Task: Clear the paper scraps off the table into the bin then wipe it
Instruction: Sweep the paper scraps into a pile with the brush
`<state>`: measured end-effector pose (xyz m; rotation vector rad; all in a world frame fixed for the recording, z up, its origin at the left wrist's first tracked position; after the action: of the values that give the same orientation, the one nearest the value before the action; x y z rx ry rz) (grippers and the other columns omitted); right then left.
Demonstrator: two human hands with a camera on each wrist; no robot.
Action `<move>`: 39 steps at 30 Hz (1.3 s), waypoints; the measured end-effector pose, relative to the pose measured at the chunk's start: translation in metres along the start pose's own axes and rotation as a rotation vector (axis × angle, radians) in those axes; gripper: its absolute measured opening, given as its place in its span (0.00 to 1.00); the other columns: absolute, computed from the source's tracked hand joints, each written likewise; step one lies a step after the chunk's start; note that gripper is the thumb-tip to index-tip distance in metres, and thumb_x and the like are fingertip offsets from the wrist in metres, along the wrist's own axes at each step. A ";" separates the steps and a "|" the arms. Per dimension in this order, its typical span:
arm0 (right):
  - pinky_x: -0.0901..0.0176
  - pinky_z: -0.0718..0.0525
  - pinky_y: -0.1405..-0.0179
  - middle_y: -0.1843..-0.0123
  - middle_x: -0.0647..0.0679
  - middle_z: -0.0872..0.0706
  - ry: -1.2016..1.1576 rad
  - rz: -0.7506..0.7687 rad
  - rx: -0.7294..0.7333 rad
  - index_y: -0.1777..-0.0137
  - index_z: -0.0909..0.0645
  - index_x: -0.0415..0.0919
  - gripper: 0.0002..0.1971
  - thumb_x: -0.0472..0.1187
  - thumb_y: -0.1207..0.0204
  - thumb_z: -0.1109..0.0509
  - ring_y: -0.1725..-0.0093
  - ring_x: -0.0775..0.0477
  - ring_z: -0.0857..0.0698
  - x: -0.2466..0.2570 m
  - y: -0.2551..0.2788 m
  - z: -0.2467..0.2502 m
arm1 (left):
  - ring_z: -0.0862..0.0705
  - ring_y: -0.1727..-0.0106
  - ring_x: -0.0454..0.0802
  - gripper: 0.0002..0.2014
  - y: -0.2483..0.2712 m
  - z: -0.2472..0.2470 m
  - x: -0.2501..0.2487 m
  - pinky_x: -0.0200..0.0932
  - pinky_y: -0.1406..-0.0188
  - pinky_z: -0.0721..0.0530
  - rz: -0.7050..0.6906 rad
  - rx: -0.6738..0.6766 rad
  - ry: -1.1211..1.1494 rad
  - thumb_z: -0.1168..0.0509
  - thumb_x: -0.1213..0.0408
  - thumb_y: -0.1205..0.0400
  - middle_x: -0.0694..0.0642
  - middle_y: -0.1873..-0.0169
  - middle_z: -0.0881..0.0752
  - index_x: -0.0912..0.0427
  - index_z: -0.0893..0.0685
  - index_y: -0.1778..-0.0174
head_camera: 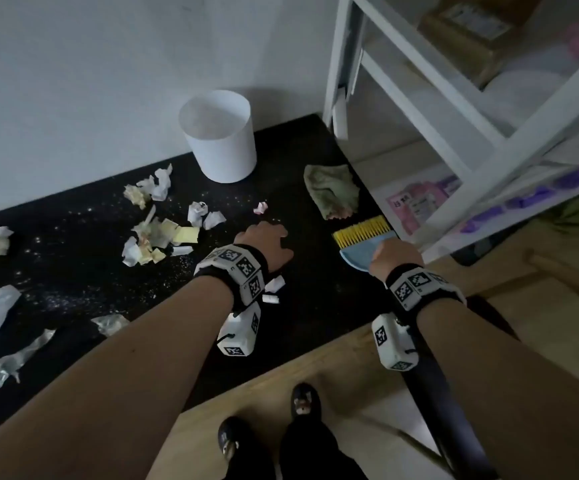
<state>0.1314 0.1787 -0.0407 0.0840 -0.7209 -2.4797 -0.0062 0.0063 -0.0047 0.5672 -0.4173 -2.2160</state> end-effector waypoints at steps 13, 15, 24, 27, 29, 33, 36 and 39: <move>0.50 0.17 0.43 0.29 0.36 0.29 -0.027 -0.129 0.002 0.32 0.29 0.36 0.29 0.38 0.31 0.23 0.36 0.35 0.20 0.008 -0.003 -0.021 | 0.26 0.28 0.57 0.23 -0.004 -0.003 0.024 0.55 0.29 0.25 0.089 0.023 0.037 0.38 0.53 0.19 0.56 0.28 0.26 0.52 0.25 0.27; 0.50 0.16 0.45 0.27 0.36 0.33 -0.059 -0.155 -0.003 0.28 0.32 0.36 0.32 0.37 0.30 0.24 0.36 0.34 0.19 0.010 0.001 -0.017 | 0.26 0.28 0.57 0.23 -0.002 0.002 0.027 0.54 0.30 0.25 0.094 0.010 0.041 0.37 0.53 0.19 0.56 0.28 0.25 0.51 0.25 0.28; 0.55 0.23 0.60 0.36 0.35 0.21 -0.261 -0.107 -0.158 0.45 0.23 0.34 0.13 0.37 0.29 0.32 0.50 0.36 0.16 0.030 0.026 0.032 | 0.26 0.27 0.57 0.24 0.018 0.033 0.031 0.53 0.30 0.25 0.066 -0.027 0.044 0.38 0.54 0.18 0.56 0.26 0.28 0.51 0.27 0.26; 0.55 0.24 0.61 0.44 0.36 0.15 -0.203 -0.081 -0.177 0.59 0.24 0.34 0.07 0.39 0.25 0.33 0.49 0.38 0.15 0.038 0.042 0.050 | 0.28 0.26 0.58 0.23 0.031 0.047 0.034 0.54 0.28 0.26 0.044 -0.055 0.031 0.38 0.54 0.18 0.57 0.26 0.28 0.51 0.27 0.25; 0.53 0.21 0.56 0.44 0.36 0.14 -0.145 -0.083 -0.202 0.51 0.20 0.32 0.08 0.38 0.22 0.33 0.44 0.37 0.14 0.043 0.054 0.057 | 0.27 0.26 0.58 0.23 0.038 0.054 0.037 0.53 0.29 0.26 0.032 -0.075 0.027 0.38 0.54 0.18 0.57 0.26 0.28 0.51 0.27 0.26; 0.54 0.18 0.53 0.44 0.37 0.13 0.016 -0.037 -0.255 0.48 0.19 0.31 0.08 0.35 0.20 0.37 0.44 0.39 0.13 0.058 0.072 0.060 | 0.26 0.27 0.57 0.22 0.053 0.067 0.050 0.53 0.29 0.25 0.006 -0.120 0.061 0.38 0.55 0.18 0.57 0.28 0.26 0.52 0.24 0.28; 0.56 0.23 0.57 0.41 0.38 0.14 0.019 0.000 -0.297 0.42 0.18 0.30 0.12 0.35 0.19 0.38 0.41 0.40 0.15 0.070 0.082 0.061 | 0.26 0.27 0.57 0.21 0.059 0.072 0.063 0.52 0.29 0.26 0.002 -0.145 0.093 0.37 0.55 0.19 0.56 0.28 0.25 0.52 0.23 0.29; 0.50 0.21 0.44 0.36 0.34 0.17 -0.055 0.016 -0.354 0.37 0.19 0.30 0.15 0.36 0.18 0.40 0.35 0.35 0.18 0.080 0.090 0.066 | 0.28 0.26 0.57 0.22 0.060 0.075 0.075 0.54 0.27 0.27 0.006 -0.154 0.087 0.38 0.55 0.18 0.56 0.27 0.26 0.52 0.24 0.28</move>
<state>0.0943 0.1047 0.0693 -0.1214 -0.2939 -2.5620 -0.0520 -0.0812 0.0672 0.5763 -0.2008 -2.1861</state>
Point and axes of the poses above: each hand's wrist, its own y-axis away from the middle knuckle, its own z-axis out of the back of the hand, x = y × z, the point moved 1 cm from there along -y, towards the middle knuckle
